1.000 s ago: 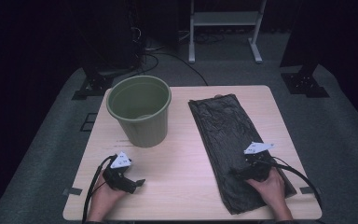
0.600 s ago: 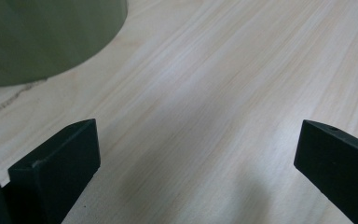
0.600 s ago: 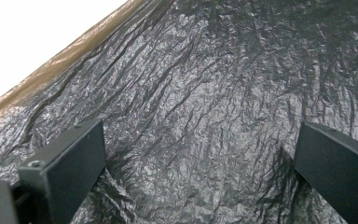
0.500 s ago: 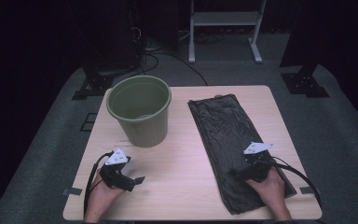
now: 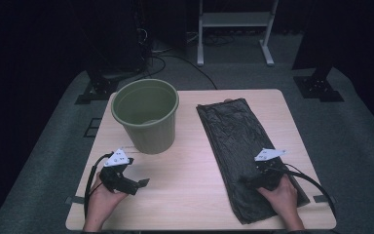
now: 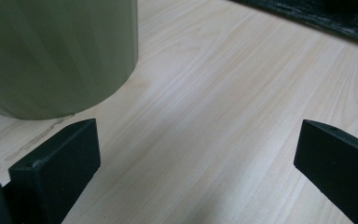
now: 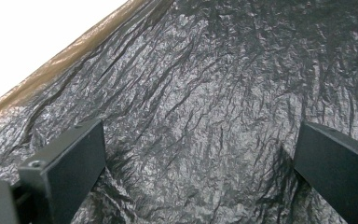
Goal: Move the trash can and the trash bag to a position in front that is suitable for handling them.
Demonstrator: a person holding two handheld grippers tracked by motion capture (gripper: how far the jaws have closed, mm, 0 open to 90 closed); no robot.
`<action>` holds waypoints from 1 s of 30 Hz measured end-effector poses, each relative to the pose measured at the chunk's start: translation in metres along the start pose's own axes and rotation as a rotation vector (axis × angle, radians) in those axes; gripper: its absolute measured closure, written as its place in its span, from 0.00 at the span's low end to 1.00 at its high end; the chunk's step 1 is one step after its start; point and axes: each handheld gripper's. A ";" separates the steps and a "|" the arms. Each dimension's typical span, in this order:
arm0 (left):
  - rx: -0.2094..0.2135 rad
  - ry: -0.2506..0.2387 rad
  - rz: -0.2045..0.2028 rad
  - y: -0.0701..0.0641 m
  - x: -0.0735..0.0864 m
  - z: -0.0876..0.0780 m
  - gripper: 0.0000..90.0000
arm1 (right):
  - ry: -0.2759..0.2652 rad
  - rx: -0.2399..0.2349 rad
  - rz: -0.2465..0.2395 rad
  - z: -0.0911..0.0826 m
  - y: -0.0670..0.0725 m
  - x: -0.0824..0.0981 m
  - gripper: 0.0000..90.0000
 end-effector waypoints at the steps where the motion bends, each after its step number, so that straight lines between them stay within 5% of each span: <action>1: -0.001 0.002 0.001 0.001 -0.002 -0.002 0.00 | 0.000 0.000 0.000 0.000 0.000 0.000 0.01; 30: -0.047 -0.039 -0.024 0.031 -0.052 -0.057 0.00 | 0.000 0.000 0.001 0.000 0.000 0.000 0.01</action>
Point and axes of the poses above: each handheld gripper's, and its own axes: z roughly forward along the jaws, x roughly out of its underside, y roughly to its left, and after that the axes turned 9 degrees about z, right-handed
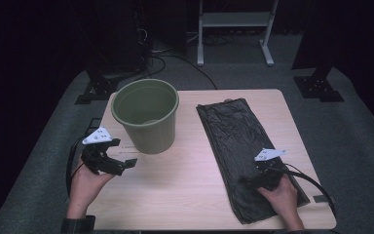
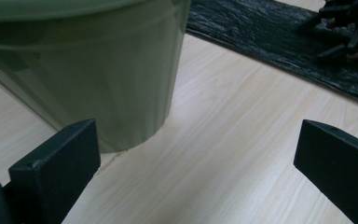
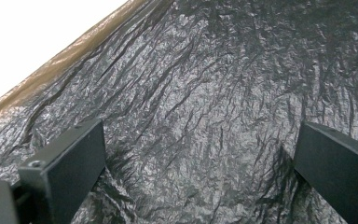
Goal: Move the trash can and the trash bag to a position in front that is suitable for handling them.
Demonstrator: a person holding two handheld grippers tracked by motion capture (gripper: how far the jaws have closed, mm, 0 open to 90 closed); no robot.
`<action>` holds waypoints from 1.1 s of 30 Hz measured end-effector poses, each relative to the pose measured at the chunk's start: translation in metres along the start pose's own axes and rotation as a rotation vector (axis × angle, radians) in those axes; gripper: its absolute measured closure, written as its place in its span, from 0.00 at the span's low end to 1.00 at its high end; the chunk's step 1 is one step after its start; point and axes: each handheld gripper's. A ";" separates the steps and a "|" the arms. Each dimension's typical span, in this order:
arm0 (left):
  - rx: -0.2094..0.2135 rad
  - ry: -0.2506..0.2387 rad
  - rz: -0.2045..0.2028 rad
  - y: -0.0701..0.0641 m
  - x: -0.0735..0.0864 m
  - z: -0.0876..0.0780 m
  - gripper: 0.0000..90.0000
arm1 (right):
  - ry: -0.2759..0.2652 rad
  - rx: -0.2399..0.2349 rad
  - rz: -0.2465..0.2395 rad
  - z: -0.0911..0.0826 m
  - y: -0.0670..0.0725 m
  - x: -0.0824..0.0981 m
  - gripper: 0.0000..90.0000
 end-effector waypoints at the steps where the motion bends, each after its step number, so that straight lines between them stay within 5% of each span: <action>1: -0.003 -0.001 0.001 0.001 -0.002 -0.001 0.00 | 0.000 0.000 0.000 0.000 0.000 0.000 0.01; 13: -0.014 -0.028 -0.012 0.022 -0.026 -0.018 0.00 | 0.000 0.000 0.000 0.000 0.000 0.000 0.01; 33: -0.028 -0.037 0.013 0.055 -0.056 -0.017 0.00 | 0.000 0.000 0.000 0.000 0.000 0.000 0.01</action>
Point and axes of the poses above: each handheld gripper's, and its own axes: z roughly forward along the jaws, x roughly out of its underside, y roughly to its left, and after that the axes turned 9 degrees about z, right-handed
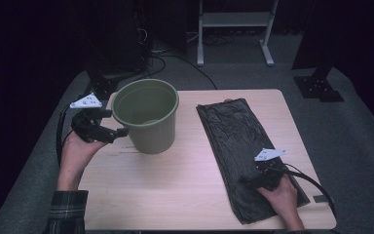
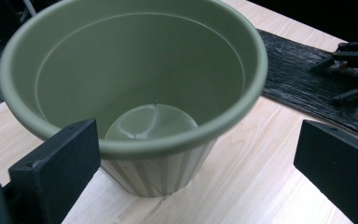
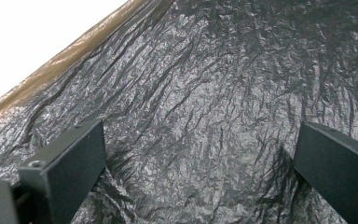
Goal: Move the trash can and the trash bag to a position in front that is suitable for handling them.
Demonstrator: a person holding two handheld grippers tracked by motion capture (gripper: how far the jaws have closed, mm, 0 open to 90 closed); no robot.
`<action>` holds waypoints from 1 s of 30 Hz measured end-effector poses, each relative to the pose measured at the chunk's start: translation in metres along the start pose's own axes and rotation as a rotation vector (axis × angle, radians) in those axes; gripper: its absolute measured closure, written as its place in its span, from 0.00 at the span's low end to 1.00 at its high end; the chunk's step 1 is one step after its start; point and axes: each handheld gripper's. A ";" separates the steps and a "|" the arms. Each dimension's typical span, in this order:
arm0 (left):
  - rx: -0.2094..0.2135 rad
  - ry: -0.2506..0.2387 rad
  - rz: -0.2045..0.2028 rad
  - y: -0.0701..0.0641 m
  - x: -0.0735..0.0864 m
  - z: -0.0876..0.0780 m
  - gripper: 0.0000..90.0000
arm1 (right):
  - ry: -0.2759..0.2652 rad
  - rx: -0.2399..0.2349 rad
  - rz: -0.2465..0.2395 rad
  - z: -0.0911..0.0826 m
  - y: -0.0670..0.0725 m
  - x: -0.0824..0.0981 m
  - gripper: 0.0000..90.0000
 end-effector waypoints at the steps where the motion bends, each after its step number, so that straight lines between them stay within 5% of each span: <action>1: -0.003 0.002 0.001 0.002 -0.001 0.000 0.00 | 0.000 0.000 0.000 0.000 0.000 0.000 0.01; 14: -0.032 0.029 -0.008 0.031 -0.011 0.009 0.00 | 0.000 0.000 0.001 0.000 0.000 0.000 0.01; 30: -0.040 0.060 -0.059 0.061 -0.004 0.023 0.00 | -0.001 0.000 0.001 0.000 0.000 0.000 0.01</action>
Point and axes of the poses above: each handheld gripper's, and its own axes: z roughly forward along the jaws, x roughly out of its underside, y roughly to its left, and after that the axes turned 9 degrees about z, right-handed
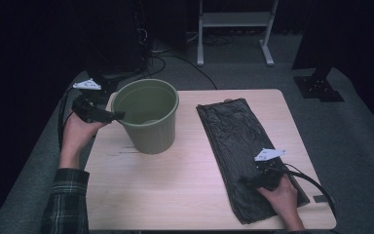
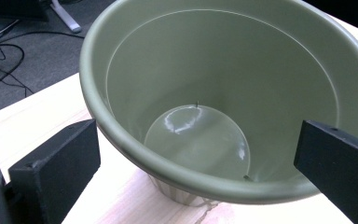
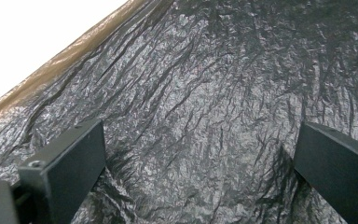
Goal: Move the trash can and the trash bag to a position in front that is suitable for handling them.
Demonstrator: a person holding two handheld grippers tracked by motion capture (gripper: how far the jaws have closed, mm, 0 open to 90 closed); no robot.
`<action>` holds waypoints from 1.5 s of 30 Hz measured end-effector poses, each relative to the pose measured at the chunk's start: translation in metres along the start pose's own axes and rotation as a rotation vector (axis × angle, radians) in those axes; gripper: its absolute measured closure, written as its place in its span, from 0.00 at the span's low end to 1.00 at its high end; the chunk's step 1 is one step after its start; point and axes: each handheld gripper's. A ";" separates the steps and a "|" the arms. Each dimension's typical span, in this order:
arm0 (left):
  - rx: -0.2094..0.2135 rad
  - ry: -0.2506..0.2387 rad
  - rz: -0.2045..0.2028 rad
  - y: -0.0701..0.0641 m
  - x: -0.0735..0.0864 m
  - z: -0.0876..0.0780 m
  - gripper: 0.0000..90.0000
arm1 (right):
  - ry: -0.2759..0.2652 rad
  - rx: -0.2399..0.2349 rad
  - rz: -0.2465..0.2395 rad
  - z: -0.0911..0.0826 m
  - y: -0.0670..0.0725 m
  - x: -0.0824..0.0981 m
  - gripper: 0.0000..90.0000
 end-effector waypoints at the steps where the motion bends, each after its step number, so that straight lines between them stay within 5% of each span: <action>1: 0.000 0.000 0.000 0.000 0.000 0.000 0.00 | 0.000 0.000 0.000 0.000 0.000 0.000 0.01; 27: -0.011 0.041 0.006 0.000 0.004 0.022 0.00 | 0.000 -0.001 0.000 0.000 0.000 0.000 0.01; 45: 0.065 0.031 0.050 -0.033 -0.010 0.035 0.00 | 0.000 0.000 0.000 0.000 0.000 0.000 0.01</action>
Point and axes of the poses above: each handheld gripper's, and its own axes: z roughly forward along the jaws, x roughly out of its underside, y roughly to its left, and after that the axes turned 9 degrees about z, right-handed
